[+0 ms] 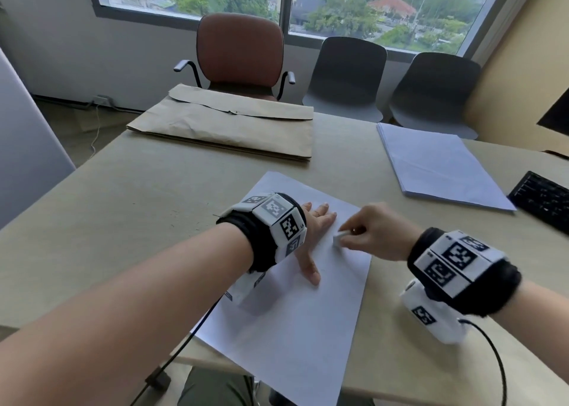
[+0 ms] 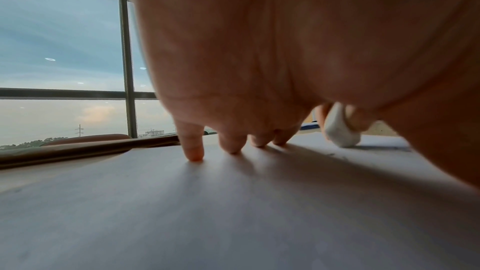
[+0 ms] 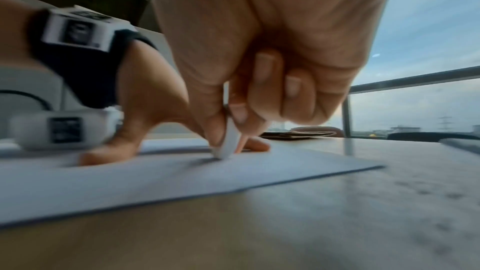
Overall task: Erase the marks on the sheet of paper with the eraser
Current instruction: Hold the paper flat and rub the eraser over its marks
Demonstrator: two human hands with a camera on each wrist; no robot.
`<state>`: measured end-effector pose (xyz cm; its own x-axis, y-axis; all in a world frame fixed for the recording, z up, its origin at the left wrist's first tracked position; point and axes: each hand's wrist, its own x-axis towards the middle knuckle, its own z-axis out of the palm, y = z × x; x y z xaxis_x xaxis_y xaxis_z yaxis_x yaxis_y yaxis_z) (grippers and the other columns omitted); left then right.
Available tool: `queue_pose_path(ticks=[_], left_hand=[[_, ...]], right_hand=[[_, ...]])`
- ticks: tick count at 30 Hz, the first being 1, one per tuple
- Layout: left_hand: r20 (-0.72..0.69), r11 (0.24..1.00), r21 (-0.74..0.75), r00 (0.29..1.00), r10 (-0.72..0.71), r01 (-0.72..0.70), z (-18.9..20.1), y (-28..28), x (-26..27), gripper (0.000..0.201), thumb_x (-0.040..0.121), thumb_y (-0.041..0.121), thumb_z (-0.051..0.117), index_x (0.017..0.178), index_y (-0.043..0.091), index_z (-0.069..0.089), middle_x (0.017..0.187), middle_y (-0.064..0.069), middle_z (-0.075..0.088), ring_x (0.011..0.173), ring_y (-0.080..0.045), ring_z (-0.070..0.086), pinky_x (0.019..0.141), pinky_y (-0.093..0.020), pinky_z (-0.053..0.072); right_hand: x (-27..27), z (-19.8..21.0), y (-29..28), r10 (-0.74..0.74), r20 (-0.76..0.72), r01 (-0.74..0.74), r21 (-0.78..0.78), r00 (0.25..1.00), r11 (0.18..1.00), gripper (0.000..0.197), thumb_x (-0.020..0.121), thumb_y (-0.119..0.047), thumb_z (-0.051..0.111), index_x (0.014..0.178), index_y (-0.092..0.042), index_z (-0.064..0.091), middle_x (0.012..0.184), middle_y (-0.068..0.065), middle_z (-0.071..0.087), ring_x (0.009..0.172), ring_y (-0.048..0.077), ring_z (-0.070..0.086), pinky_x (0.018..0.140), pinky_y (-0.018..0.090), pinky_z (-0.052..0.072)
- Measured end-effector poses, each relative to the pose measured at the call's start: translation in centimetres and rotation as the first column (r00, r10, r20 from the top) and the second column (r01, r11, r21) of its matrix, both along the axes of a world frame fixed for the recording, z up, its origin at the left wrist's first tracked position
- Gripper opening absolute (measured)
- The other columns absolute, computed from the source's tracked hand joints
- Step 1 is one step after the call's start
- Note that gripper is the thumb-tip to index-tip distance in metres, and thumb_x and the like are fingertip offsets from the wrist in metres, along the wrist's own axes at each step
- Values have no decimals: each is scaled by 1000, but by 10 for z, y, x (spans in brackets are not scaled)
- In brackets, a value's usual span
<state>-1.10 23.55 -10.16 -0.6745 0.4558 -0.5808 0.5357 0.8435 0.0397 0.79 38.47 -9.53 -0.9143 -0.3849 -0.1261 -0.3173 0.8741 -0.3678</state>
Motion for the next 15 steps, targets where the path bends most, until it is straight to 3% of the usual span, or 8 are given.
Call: queue_pose_path(ticks=[2,4,6,8,9,11,13,15], left_hand=[[4,1000,-2,1000,1,-1,1,0,0,124,73,53,72,148,17,-20,157,0,-22,146,-26,-15,117,-47,3],[10,1000,1,1000,1,-1,2,-1,0,123,73,52,72,148,18,-20,157,0,-22,146,-25,-15,117,-48,3],[14,1000,3,1000,5,-5,3,-1,0,123,74,51,72,148,18,-20,157,0,-22,146,-25,-15,117,-47,3],[8,1000,-2,1000,5,-5,3,0,1,123,74,51,71,148,18,-20,157,0,-22,146,-25,-15,117,-47,3],[4,1000,-5,1000,4,-4,3,0,1,123,74,52,71,148,17,-20,157,-1,-21,146,-26,-14,117,-47,4],[1,1000,-6,1000,1,-1,2,1,1,123,73,52,71,148,17,-20,157,-1,-21,146,-26,-14,117,-47,4],[7,1000,2,1000,4,-4,2,-1,1,123,73,52,72,148,18,-20,157,0,-21,146,-25,-14,117,-48,3],[10,1000,12,1000,5,-5,1,-2,0,123,73,52,72,149,19,-19,157,1,-21,146,-24,-14,117,-48,4]], right_hand=[[17,-1,-5,82,23,-82,1,996,997,20,83,-19,62,74,-2,69,47,-4,42,48,8,41,50,13,30],[34,-1,-6,173,102,-172,-22,980,985,23,84,-20,62,67,-4,66,47,-6,34,45,9,36,46,13,29],[31,3,-5,163,125,-163,-4,979,987,32,84,-26,63,55,-13,61,44,-5,34,44,11,33,45,14,27],[13,6,-2,68,79,-71,35,995,997,25,82,-31,65,58,-26,66,45,-9,49,45,7,40,49,13,29],[7,5,-1,34,42,-36,44,999,998,17,82,-30,65,69,-22,73,53,-7,59,49,6,43,53,16,34],[6,1,-4,24,-13,-23,54,1000,998,23,83,-25,62,83,-5,73,70,12,67,58,13,47,60,25,40],[24,-2,-9,106,11,-106,39,994,994,25,83,-22,60,80,1,69,65,18,60,56,17,43,57,23,38],[39,-2,-9,185,95,-187,7,978,982,28,84,-22,59,70,2,63,56,10,43,50,14,31,50,20,29]])
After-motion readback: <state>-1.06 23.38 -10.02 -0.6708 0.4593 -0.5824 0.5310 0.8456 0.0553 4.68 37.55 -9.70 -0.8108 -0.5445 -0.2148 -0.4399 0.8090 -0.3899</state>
